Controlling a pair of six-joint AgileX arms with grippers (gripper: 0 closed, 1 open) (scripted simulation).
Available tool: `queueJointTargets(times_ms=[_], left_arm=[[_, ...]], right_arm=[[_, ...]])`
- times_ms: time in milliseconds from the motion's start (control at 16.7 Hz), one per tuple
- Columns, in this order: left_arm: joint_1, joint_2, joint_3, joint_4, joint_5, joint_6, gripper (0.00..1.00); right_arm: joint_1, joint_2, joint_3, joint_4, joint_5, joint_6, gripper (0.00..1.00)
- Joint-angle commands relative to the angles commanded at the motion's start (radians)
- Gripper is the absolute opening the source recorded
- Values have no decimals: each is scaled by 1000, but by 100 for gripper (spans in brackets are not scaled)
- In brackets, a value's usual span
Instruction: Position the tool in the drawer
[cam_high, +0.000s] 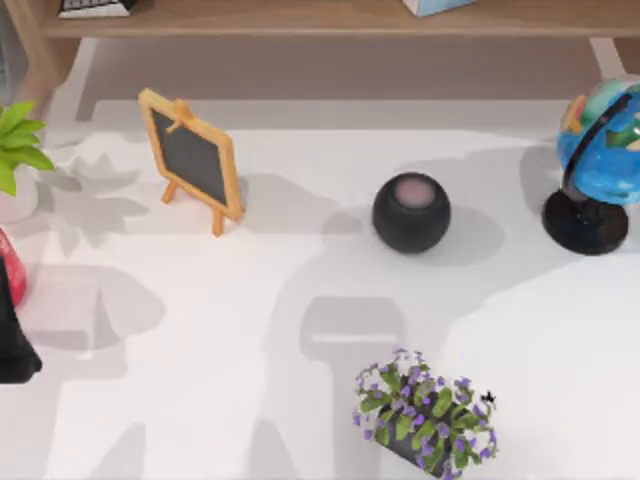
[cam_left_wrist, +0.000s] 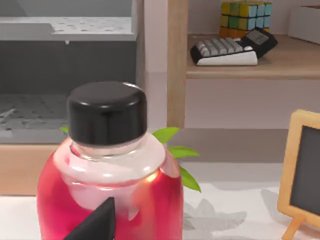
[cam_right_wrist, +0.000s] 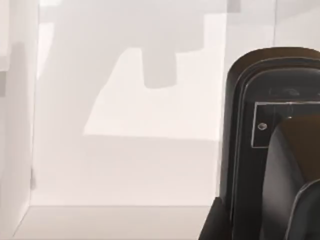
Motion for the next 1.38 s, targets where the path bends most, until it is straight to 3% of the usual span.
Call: queueJointTargets(times_ms=[240,480,1380], left_arm=[[0,0,0,0,0,0,100],[0,0,0,0,0,0,100],[0,0,0,0,0,0,100]], right_arm=[[-17,307,218,-103,-21,20,0],[-18,473,291,-175,-36,59,0],[-12,473,287,-160,-41,52,0]])
